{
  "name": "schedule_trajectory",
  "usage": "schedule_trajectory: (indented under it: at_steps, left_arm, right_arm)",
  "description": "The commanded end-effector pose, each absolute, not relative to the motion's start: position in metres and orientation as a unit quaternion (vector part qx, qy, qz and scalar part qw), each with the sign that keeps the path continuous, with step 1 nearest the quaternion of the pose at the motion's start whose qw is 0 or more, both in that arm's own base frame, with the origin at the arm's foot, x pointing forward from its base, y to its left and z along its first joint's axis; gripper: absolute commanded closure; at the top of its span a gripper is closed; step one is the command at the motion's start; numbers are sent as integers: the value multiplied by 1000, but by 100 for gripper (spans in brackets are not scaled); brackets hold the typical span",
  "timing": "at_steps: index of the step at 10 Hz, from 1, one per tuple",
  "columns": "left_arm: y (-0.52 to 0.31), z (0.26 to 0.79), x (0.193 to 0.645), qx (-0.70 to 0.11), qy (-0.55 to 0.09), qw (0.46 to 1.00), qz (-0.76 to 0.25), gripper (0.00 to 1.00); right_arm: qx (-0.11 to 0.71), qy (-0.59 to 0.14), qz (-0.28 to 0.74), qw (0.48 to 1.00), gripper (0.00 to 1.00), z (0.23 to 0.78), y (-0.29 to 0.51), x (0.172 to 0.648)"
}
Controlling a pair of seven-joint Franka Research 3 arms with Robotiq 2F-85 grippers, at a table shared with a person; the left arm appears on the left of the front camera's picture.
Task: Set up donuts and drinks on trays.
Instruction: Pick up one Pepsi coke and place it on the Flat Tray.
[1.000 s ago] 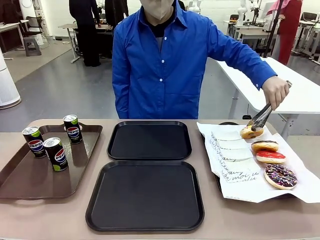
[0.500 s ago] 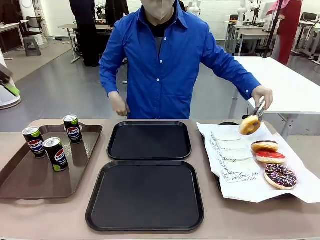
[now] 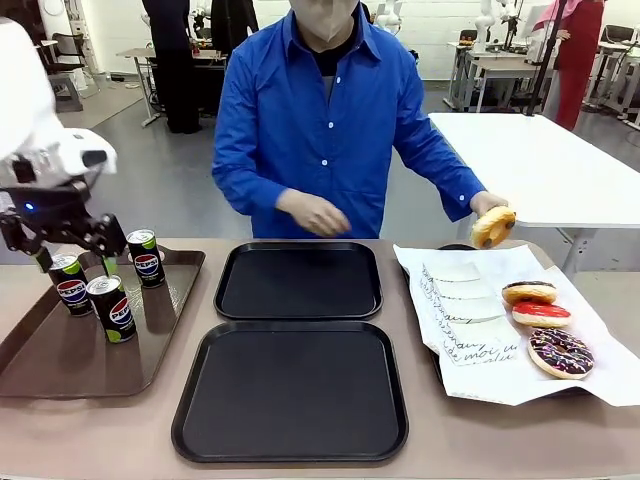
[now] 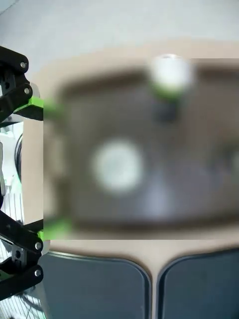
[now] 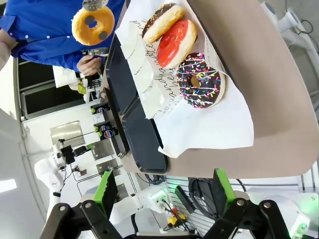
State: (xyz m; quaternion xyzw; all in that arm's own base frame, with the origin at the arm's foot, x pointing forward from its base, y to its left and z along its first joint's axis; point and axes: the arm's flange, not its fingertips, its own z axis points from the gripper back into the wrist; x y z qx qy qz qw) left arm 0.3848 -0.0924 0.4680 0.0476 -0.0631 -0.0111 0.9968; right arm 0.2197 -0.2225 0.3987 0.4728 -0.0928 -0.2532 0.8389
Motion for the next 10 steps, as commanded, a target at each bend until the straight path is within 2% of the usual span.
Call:
schedule_trajectory:
  at_steps: [1, 3, 4, 9, 10]
  left_arm:
    - [-98, 448, 397, 76, -82, 993, -34, 0]
    - [-96, 447, 398, 43, -100, 993, -44, 0]
    - [-103, 444, 395, 68, -66, 994, -49, 0]
    - [-103, 442, 397, 58, -66, 995, -52, 0]
    - [-95, 447, 410, 40, -70, 996, -47, 0]
  right_arm:
    - [479, -94, -252, 836, 0, 399, -223, 220]
    - [479, -94, -252, 836, 0, 399, -223, 220]
    - [479, -94, -252, 836, 0, 399, -223, 220]
    - [479, -94, -252, 836, 0, 399, -223, 220]
    - [479, -94, -252, 836, 0, 399, -223, 220]
